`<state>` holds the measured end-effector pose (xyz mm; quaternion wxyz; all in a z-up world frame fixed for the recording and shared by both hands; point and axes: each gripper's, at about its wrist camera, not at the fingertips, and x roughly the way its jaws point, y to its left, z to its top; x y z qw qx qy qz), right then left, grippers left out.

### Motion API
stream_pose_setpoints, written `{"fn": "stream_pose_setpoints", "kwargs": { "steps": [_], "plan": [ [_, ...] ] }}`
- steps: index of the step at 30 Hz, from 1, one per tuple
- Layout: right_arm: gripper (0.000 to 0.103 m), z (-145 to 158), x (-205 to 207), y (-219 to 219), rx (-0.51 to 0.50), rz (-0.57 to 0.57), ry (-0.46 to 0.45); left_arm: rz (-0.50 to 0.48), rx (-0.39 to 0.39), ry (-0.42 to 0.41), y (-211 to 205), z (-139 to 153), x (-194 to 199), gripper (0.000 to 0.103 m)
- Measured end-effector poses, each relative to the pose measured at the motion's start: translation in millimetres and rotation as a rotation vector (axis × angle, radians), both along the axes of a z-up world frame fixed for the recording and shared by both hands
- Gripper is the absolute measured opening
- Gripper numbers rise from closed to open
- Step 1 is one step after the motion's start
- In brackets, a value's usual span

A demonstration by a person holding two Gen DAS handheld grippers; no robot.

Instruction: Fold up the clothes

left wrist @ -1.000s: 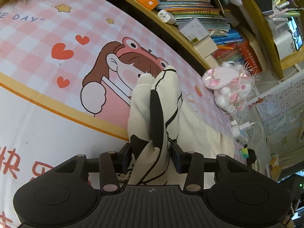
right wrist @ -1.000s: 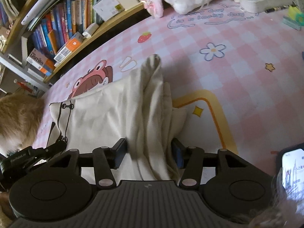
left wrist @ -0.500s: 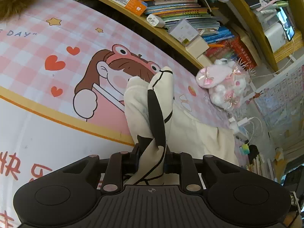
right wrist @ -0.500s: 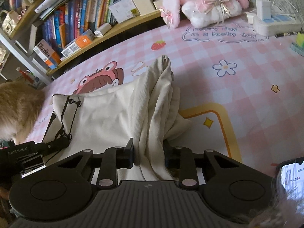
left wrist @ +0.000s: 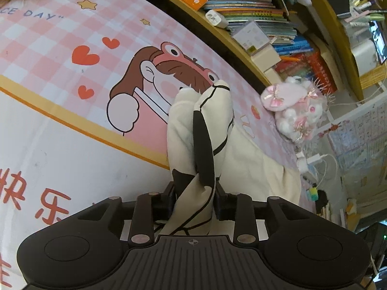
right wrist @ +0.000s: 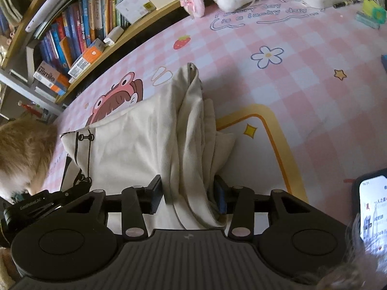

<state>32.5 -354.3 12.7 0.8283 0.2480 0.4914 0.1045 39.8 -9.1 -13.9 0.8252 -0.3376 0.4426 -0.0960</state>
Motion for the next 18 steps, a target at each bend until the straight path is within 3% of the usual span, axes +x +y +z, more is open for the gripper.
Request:
{"fn": "stream_pose_setpoints", "kwargs": {
  "steps": [4, 8, 18],
  "plan": [
    [0.033, 0, 4, 8, -0.042, 0.06, -0.032, -0.002, 0.011, -0.019, -4, 3, -1, 0.021],
    [0.024, 5, 1, 9, -0.054, 0.079, -0.066, 0.002, 0.014, -0.047, -5, 12, -6, 0.018],
    [0.024, 33, -8, 9, -0.06, 0.126, -0.166, 0.026, 0.016, -0.131, -6, 44, -23, 0.018]
  ]
}}
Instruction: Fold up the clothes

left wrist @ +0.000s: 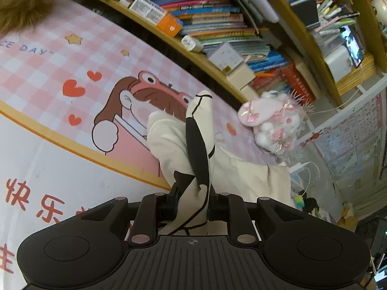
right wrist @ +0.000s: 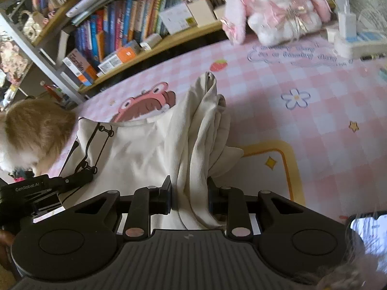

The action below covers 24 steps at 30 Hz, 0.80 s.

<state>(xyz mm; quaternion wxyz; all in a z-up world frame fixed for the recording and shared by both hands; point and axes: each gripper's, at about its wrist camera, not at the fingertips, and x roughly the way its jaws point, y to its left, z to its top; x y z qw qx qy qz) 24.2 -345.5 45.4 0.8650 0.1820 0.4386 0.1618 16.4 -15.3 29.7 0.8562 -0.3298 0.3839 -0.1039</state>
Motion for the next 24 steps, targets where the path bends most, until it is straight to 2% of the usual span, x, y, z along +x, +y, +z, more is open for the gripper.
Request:
{"fn": "stream_pose_setpoints", "kwargs": {
  "steps": [14, 24],
  "plan": [
    [0.024, 16, -9, -3, -0.002, 0.066, -0.063, 0.04, 0.016, -0.038, -10, 19, -20, 0.018],
    [0.024, 24, 2, -6, 0.012, 0.089, -0.088, 0.04, 0.017, -0.054, -7, 33, -8, 0.018]
  ]
}}
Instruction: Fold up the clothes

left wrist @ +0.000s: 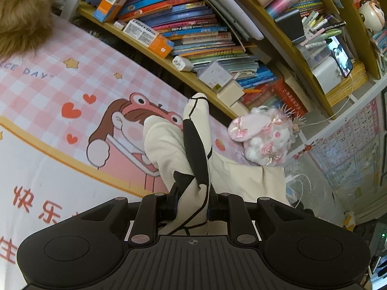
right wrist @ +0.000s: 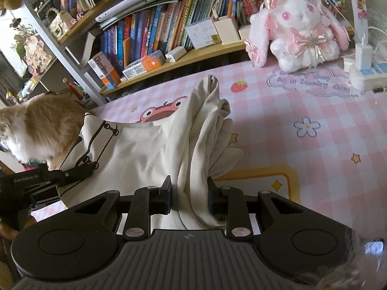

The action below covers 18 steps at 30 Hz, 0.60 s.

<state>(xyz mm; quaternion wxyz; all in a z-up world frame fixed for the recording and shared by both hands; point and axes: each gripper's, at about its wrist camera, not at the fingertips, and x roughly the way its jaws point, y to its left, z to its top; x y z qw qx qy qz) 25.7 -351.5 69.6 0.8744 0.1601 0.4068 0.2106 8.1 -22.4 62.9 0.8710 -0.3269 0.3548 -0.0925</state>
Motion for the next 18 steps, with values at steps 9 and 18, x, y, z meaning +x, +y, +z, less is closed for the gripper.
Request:
{"fn": "stream_pose_setpoints", "kwargs": {
  "steps": [9, 18],
  "plan": [
    [0.024, 12, 32, 14, -0.013, 0.019, -0.032, -0.013, 0.004, -0.015, 16, 7, 40, 0.018],
    [0.024, 21, 97, 25, 0.006, 0.008, -0.048, -0.031, -0.01, -0.05, 37, 11, 110, 0.018]
  ]
}}
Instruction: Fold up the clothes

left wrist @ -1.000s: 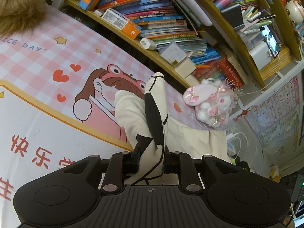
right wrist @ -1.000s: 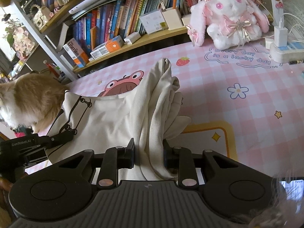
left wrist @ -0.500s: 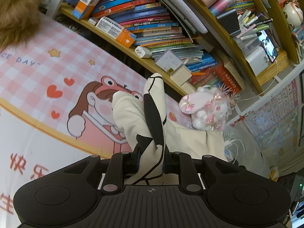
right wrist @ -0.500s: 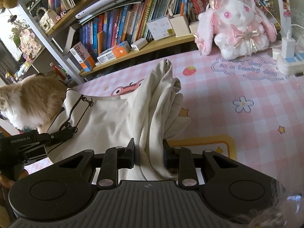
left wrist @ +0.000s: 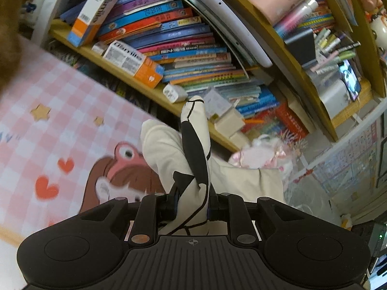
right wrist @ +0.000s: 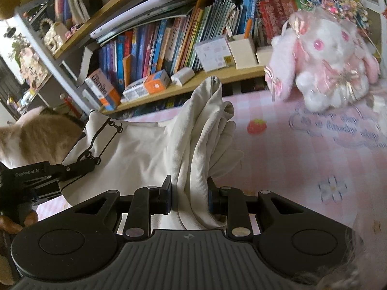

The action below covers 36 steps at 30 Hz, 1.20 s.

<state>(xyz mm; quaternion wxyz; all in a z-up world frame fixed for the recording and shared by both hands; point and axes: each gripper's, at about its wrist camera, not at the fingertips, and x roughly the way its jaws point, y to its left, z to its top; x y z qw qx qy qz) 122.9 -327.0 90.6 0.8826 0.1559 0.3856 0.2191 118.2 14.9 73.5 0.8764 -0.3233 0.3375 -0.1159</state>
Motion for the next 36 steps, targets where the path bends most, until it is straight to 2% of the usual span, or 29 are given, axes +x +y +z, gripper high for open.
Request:
{"fn": "stream_pose_setpoints", "kwargs": {
  "steps": [10, 18, 29, 36],
  "plan": [
    [0.024, 5, 81, 23, -0.035, 0.001, -0.032, -0.003, -0.01, -0.013, 22, -13, 80, 0.018],
    [0.024, -8, 133, 42, -0.058, 0.019, -0.049, 0.005, -0.018, -0.004, 39, -31, 125, 0.018],
    [0.024, -29, 167, 60, -0.062, 0.026, -0.036, -0.001, -0.04, 0.009, 54, -51, 149, 0.018],
    [0.024, -48, 174, 53, 0.003, 0.001, 0.013, 0.002, -0.063, 0.039, 61, -74, 152, 0.018]
  ]
}}
